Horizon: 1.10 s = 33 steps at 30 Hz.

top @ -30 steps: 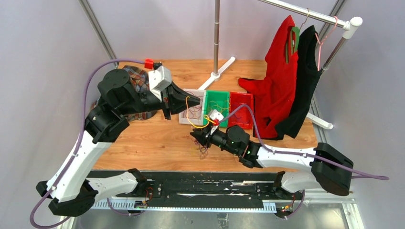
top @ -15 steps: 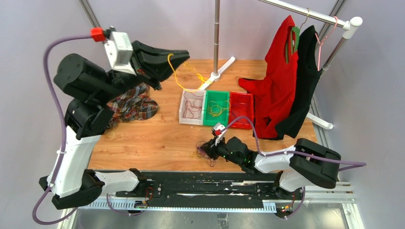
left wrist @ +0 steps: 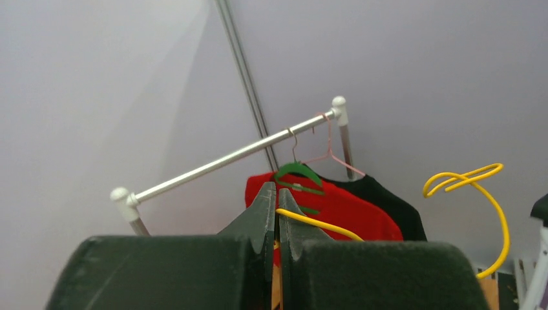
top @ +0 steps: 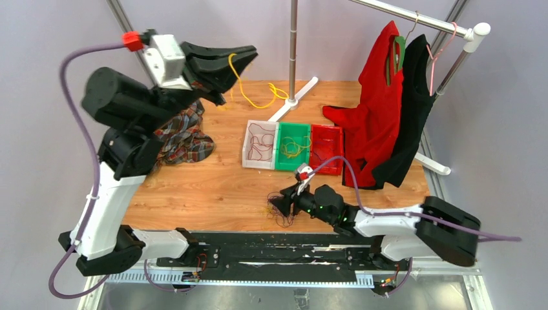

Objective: Untangle the cables

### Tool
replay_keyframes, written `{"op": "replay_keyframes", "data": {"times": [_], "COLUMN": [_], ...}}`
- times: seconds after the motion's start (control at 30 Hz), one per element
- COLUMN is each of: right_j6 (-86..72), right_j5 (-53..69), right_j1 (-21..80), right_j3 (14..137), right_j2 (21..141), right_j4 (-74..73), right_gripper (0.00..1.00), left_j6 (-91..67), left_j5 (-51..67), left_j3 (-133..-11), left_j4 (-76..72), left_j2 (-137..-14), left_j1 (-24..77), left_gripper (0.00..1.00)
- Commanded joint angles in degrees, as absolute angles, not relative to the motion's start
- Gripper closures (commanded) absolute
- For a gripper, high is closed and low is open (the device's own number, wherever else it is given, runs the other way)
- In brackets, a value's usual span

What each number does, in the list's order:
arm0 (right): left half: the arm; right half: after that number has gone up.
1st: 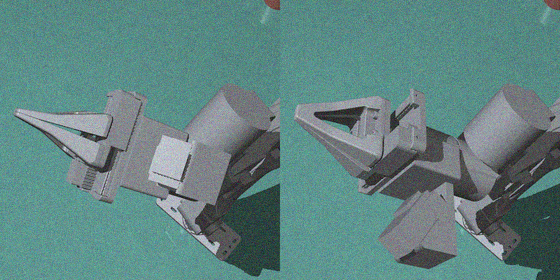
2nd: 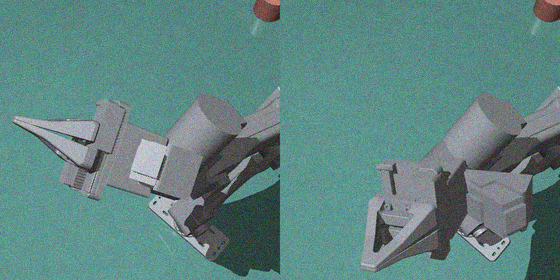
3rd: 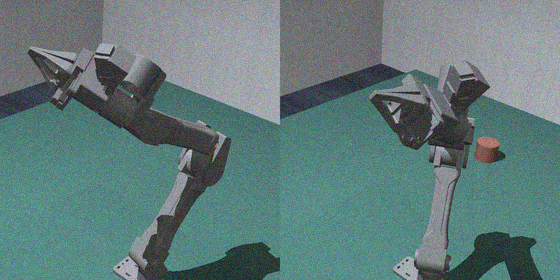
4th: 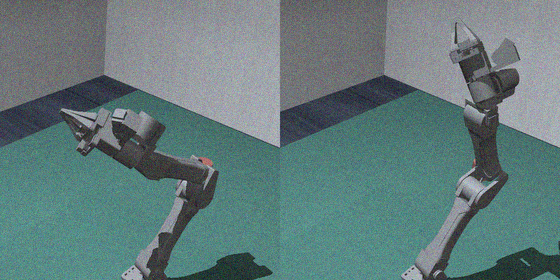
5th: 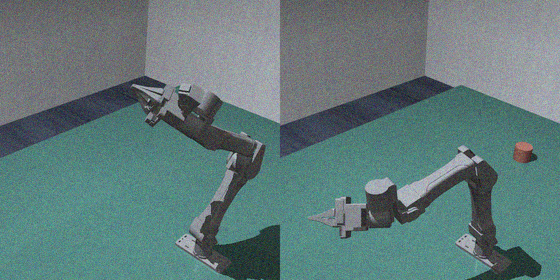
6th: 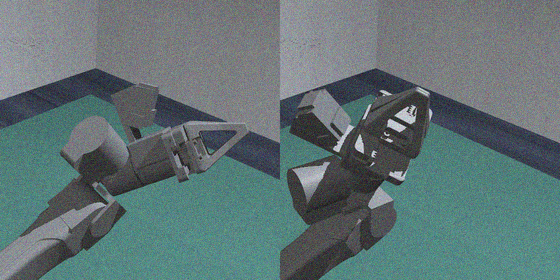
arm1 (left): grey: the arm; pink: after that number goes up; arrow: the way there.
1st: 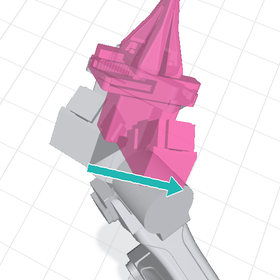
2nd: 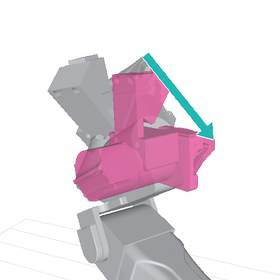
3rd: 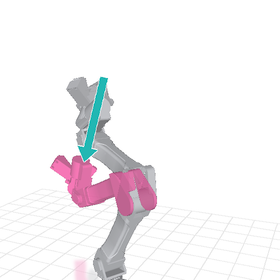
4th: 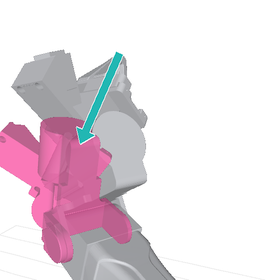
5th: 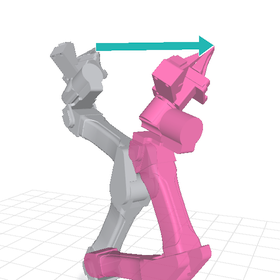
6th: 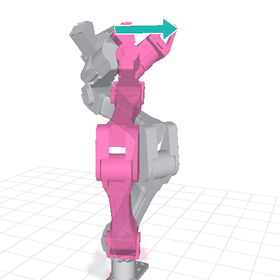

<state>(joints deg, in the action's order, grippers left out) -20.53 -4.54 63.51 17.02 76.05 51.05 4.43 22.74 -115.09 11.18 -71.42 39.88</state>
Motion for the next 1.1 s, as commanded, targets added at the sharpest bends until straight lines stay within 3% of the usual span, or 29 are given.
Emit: {"op": "replay_keyframes", "data": {"times": [0.0, 0.17, 0.33, 0.63, 1.07], "right_j6": [-21.2, -21.1, -23.6, -25.2, -24.3], "right_j5": [-5.6, -9.3, -20.6, -36.0, -41.4], "right_j1": [62.6, 62.6, 62.6, 62.5, 62.5], "right_j3": [22.2, 23.2, 18.8, 16.0, 17.9], "right_j2": [65.2, 53.4, 44.1, 36.6, 33.7], "right_j4": [38.8, 28.4, 24.7, 18.4, 11.0], "right_gripper": [0.47, 0.44, 0.46, 0.48, 0.51], "left_j6": [4.9, 2.5, 2.3, -0.9, -6.2], "left_j5": [21.1, 20.9, 18.8, 19.2, 22.5], "left_j3": [-106.3, -91.3, -83.1, -85.8, -88.6], "left_j4": [9.5, 10.0, 4.9, 2.0, -2.2], "left_j2": [-69.9, -67.0, -68.1, -80.1, -95.0], "left_j1": [39.6, 39.6, 39.6, 39.6, 38.4], "left_gripper": [1.0, 1.0, 1.0, 1.0, 1.0]}}
